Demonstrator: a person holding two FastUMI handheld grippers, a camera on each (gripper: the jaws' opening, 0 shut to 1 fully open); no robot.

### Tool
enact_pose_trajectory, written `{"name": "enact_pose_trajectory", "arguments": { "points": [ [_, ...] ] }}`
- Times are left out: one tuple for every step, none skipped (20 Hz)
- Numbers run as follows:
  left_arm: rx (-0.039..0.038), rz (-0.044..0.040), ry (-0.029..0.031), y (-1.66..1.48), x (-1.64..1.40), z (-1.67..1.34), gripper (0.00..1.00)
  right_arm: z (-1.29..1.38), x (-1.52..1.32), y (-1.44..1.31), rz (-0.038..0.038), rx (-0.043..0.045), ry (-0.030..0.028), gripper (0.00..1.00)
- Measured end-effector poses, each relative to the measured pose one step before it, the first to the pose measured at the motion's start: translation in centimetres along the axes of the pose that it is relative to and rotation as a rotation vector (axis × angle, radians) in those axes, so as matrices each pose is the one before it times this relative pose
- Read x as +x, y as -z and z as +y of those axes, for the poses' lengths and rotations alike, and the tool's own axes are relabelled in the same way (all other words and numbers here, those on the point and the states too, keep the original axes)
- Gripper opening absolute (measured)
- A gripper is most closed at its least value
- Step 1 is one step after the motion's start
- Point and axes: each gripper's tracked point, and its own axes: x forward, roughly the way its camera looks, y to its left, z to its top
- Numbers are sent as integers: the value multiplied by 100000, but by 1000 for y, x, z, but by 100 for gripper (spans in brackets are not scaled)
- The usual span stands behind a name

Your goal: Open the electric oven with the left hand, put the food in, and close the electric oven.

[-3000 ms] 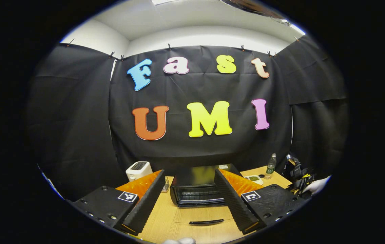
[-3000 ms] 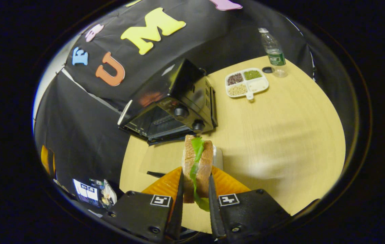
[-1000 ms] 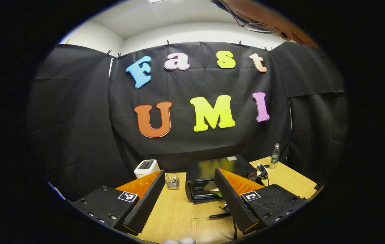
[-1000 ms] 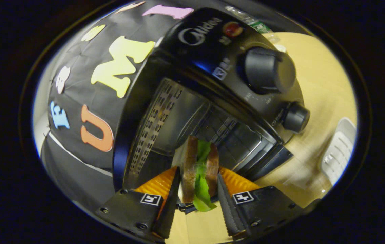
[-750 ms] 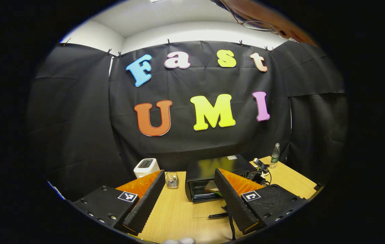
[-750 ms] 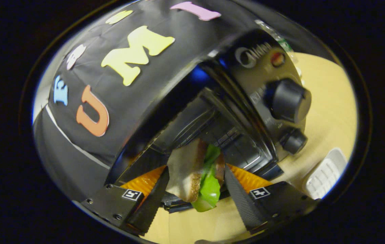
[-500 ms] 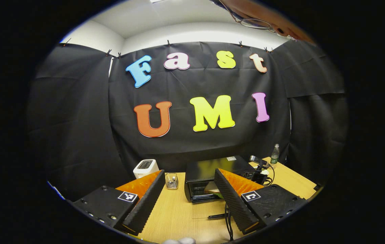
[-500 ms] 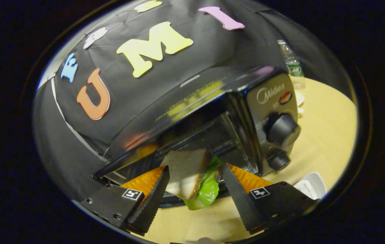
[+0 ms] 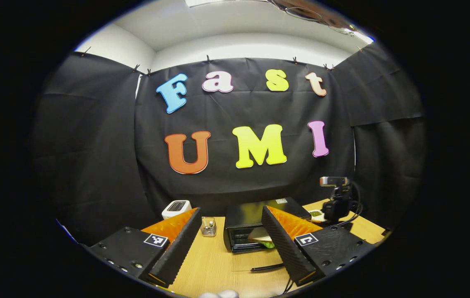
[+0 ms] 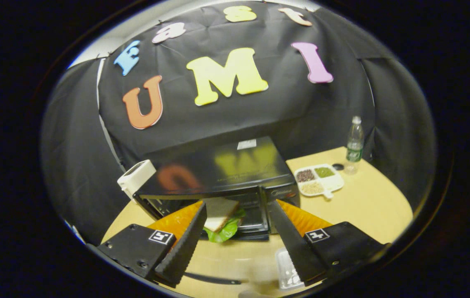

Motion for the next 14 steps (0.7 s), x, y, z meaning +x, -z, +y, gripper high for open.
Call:
{"name": "enact_pose_trajectory", "arguments": {
  "points": [
    [157,-657,-170,-169,-125,-147,95,-515,-1694,-1550,-2969,-2828,571,100],
    [635,-719,-640,-117,29,-23,95,-345,-1562,-2076,-3482,-2600,-245,94],
    [-12,-374,-318,-171,-21,-67,95,-639,-1418,-1952,-3776,-3836,638,94],
    [-725,-168,-364,-115,270,-120,95,-687,-1349,-1980,-3580,-4021,598,94],
    [-1011,-606,-139,-135,-90,-235,95,-758,-1205,-1941,-3723,-3998,422,94],
    [-755,-205,-155,37,22,-346,95,-774,-1217,-1628,-2227,-3306,858,94],
    [-88,-388,-427,-21,97,-212,95,-820,-1109,-1482,-2950,-1474,139,94],
    [433,-378,-493,-145,-27,-177,95,-848,-1224,-1380,-1799,-1147,716,95],
    [258,434,-502,120,2,-182,95,-1170,-1068,-1182,-1647,-459,1561,95],
    [-441,231,-291,182,-66,-378,95,-1179,-1183,-1170,-1915,-254,1465,95],
    [-645,264,-442,172,-83,-341,95,-1296,-874,-968,-1445,-970,2335,95],
    [-16,-10,-252,21,-60,-291,95,-1365,-780,-825,-895,78,2180,95],
    [973,-212,-686,25,-30,-226,95,-919,-707,-511,-1337,688,676,95],
    [930,-428,-501,211,3,-200,95,-964,-660,-358,107,1289,542,95]
  ]
}}
